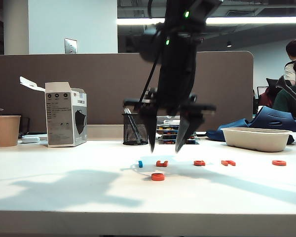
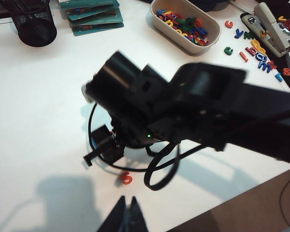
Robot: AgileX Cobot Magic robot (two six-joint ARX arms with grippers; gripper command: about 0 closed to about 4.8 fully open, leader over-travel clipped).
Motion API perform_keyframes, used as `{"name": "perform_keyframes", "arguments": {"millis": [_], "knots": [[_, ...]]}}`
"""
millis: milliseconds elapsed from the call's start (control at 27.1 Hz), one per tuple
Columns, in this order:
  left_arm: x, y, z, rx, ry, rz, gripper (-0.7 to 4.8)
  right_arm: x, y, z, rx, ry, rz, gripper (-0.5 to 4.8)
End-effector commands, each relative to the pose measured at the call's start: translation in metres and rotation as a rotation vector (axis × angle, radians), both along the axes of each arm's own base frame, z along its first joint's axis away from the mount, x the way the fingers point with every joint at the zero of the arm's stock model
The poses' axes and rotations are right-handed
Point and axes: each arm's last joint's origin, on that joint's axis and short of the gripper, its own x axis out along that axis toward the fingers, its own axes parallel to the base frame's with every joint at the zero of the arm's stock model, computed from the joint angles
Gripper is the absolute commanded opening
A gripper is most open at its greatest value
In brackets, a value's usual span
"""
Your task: Select the appropriate letters from the row of letter magnets placed on the table to arrange into the word "sun".
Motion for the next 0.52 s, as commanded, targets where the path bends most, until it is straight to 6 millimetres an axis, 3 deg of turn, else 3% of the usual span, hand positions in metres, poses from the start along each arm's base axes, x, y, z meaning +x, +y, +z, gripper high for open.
{"name": "perform_keyframes", "arguments": {"millis": [37, 370, 518], "knots": [[-0.001, 0.001, 0.000, 0.020, -0.004, -0.019, -0.05, 0.001, 0.005, -0.015, 0.018, 0.048, -0.009, 2.61], [-0.003, 0.003, -0.002, 0.047, 0.013, -0.020, -0.05, 0.005, 0.011, -0.031, 0.018, 0.058, -0.019, 2.60], [-0.003, 0.003, -0.002, 0.052, 0.017, -0.020, -0.05, 0.003, 0.013, -0.037, 0.009, 0.074, -0.012, 2.07]]}}
